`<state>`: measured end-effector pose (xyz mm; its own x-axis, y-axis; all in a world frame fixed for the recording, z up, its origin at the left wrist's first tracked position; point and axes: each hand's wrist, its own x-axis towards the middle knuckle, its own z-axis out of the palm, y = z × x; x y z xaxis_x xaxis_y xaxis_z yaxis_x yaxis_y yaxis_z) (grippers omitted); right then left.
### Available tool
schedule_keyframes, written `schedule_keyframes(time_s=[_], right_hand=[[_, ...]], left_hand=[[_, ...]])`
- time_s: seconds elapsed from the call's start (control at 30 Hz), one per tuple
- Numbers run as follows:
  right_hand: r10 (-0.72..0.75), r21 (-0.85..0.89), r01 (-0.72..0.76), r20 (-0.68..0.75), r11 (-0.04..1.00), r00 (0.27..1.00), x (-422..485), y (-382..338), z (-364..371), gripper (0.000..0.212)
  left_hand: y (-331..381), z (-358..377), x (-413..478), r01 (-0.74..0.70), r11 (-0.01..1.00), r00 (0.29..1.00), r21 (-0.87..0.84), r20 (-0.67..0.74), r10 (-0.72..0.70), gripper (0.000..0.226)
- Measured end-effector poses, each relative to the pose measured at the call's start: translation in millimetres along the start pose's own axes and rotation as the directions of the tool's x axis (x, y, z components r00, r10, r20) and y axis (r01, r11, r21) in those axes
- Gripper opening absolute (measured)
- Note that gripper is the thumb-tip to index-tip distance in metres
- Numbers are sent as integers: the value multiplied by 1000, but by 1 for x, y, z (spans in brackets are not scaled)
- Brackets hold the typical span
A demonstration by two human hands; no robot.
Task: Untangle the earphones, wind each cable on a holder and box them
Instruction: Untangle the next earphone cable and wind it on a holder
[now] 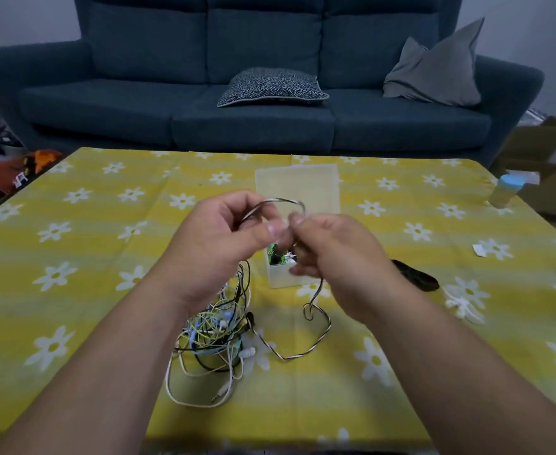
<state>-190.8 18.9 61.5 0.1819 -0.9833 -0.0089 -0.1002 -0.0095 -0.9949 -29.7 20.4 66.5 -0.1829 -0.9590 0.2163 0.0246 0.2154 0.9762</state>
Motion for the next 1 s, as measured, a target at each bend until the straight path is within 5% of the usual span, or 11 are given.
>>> schedule_keyframes(time_s=[0.17,0.3,0.47,0.6,0.77,0.87,0.93,1.0], right_hand=[[-12,445,65,-120,893,993,4,-24,-20,45],[-49,656,154,-175,739,983,4,-39,-45,50],[-18,811,191,-217,553,976,0,-42,-71,49],[48,857,175,-226,485,973,-1,-41,-78,50],[73,848,208,-278,488,958,-1,-40,-89,51],[130,671,96,-278,736,952,0,-39,-90,41],[148,228,-93,-239,969,960,-2,-34,-83,35],[247,-400,-233,-17,886,969,-7,-25,-74,24]], left_hand=[[-23,-27,2,85,795,991,600,-135,-5,14],[-34,-44,4,275,831,908,484,-416,-59,24],[-36,-56,1,368,853,827,369,-550,-118,42],[-32,-54,0,383,843,771,378,-633,-67,52],[-36,-61,4,367,855,721,366,-693,-13,28],[-33,-64,3,302,828,782,473,-620,69,31],[-25,-61,0,231,809,832,540,-541,124,45],[-20,-57,-3,199,809,872,553,-476,112,52]])
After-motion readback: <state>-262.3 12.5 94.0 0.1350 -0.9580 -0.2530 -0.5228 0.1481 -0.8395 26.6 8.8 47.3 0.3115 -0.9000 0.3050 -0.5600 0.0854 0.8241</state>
